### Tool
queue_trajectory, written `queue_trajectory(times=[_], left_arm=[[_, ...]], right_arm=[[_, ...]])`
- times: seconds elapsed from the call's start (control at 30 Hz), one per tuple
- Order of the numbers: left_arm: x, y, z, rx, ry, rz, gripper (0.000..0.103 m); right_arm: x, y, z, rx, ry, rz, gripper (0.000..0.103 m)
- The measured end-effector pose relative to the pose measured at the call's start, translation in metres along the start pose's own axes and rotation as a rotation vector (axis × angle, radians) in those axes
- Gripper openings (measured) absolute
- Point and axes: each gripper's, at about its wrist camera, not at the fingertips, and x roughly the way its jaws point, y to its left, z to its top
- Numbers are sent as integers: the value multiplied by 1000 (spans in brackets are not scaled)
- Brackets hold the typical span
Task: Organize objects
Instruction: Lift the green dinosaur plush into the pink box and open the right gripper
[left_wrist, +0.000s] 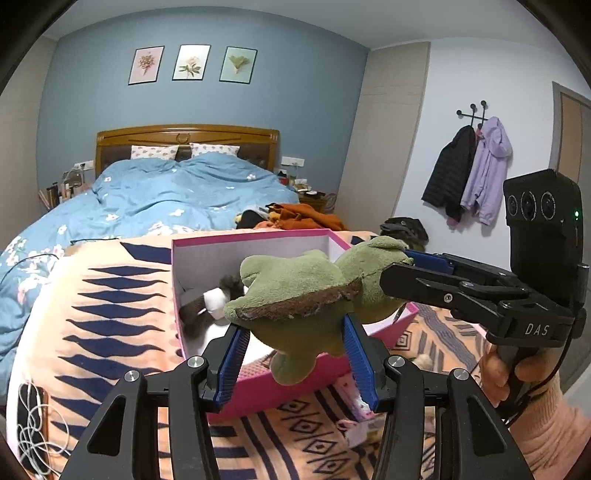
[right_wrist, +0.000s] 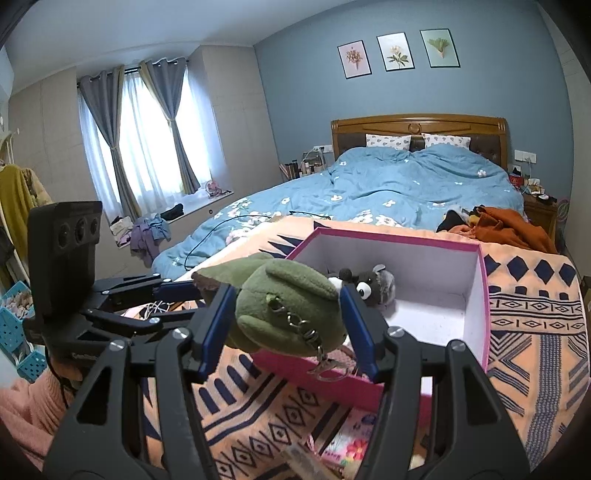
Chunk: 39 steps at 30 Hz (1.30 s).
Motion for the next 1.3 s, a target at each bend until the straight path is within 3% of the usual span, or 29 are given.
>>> queue_trajectory(times=[1.3], left_arm=[[75,41,0,-78,148,121,52]], right_arm=[[112,-54,-6,105,216,13,61]])
